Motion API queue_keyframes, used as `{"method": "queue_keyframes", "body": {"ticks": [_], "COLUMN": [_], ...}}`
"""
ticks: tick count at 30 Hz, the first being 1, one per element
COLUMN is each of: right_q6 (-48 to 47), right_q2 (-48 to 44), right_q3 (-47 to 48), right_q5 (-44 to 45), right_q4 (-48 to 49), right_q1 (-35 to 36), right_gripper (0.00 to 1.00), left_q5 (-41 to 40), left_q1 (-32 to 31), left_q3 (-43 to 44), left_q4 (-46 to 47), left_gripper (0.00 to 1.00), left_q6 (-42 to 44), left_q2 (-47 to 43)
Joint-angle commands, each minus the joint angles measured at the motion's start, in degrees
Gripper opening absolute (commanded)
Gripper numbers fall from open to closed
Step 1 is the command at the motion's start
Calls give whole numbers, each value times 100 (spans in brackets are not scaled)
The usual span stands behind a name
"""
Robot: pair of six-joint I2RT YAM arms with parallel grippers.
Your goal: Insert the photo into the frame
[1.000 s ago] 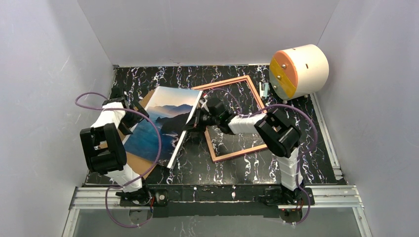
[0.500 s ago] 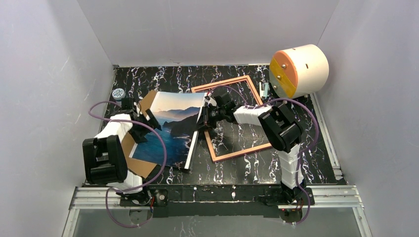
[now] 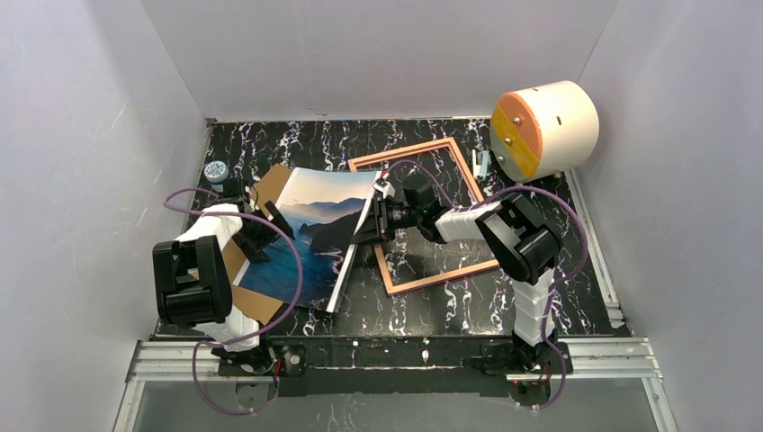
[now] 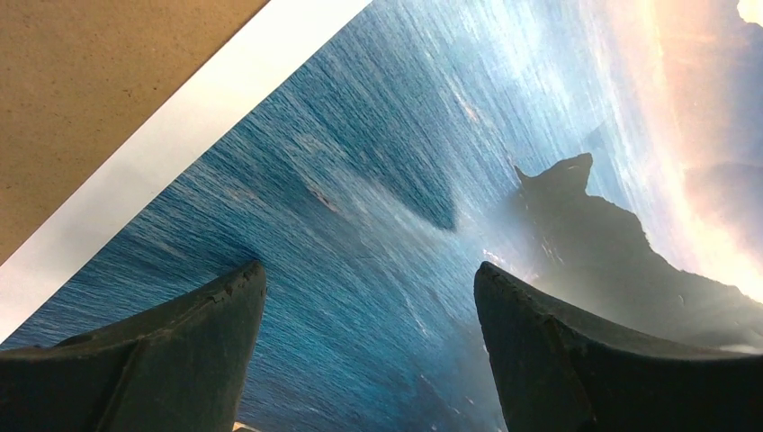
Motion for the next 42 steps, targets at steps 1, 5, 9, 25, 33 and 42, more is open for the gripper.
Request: {"method": "queue_keyframes", "body": {"ticks": [1, 5, 9, 25, 33, 42], "right_q6": [-109, -432, -696, -1589, -1092, -1208], "right_q2": [-365, -318, -274, -342, -717, -1078], "right_q3": [29, 174, 313, 557, 980, 2008], "right_q5": [-534, -753, -922, -274, 395, 555], "right_q4": [995, 979, 930, -168, -1735, -3730], "right_q1": [13, 9, 5, 8, -2, -4], "right_gripper": [32, 25, 18, 1, 1, 1], "left_q5": [-119, -140, -148, -271, -820, -1024], "left_q1": [0, -1, -1, 1, 7, 9], "left_q3": [27, 45, 84, 160, 717, 1818], "left_q4": [-144, -165, -200, -289, -468, -861], "left_gripper": [83, 83, 83, 84, 92, 98], "left_q6": [96, 114, 139, 176, 7, 75], "left_q2": [257, 288, 329, 408, -81, -282]}}
